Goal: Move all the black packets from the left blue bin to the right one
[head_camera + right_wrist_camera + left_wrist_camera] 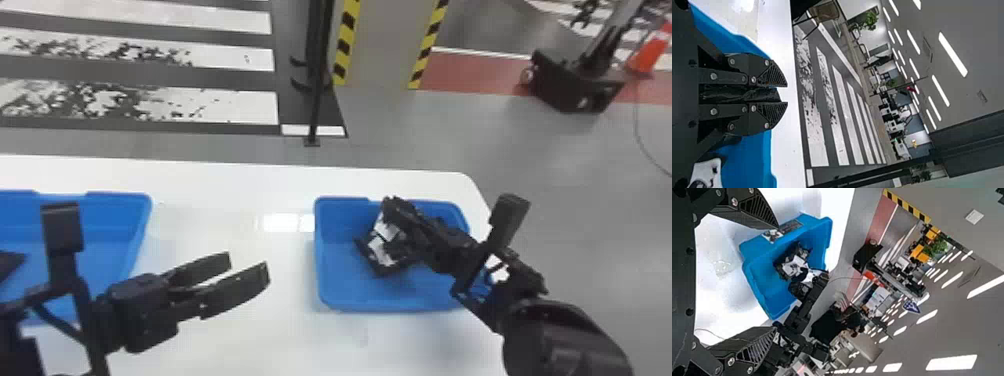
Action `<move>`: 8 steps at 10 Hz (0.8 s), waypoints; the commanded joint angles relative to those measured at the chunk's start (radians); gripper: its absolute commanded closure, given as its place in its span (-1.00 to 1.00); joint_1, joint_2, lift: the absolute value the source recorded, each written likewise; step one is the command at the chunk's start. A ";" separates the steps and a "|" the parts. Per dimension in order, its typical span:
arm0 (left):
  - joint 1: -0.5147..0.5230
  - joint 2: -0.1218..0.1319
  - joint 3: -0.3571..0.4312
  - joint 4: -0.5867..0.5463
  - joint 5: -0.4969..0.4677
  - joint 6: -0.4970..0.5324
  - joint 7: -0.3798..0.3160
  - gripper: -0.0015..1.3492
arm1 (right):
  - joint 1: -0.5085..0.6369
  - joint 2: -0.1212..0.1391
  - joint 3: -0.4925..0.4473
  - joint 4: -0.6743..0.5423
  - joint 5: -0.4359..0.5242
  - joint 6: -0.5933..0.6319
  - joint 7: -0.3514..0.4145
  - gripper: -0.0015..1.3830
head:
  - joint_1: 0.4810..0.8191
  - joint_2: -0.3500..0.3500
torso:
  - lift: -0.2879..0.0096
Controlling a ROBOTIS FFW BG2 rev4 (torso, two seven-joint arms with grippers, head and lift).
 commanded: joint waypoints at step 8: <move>0.055 -0.026 0.322 -0.093 -0.243 0.103 0.018 -0.72 | 0.434 0.073 -0.079 -0.419 0.182 -0.224 -0.098 -0.82 | 0.27 -0.33 | -0.07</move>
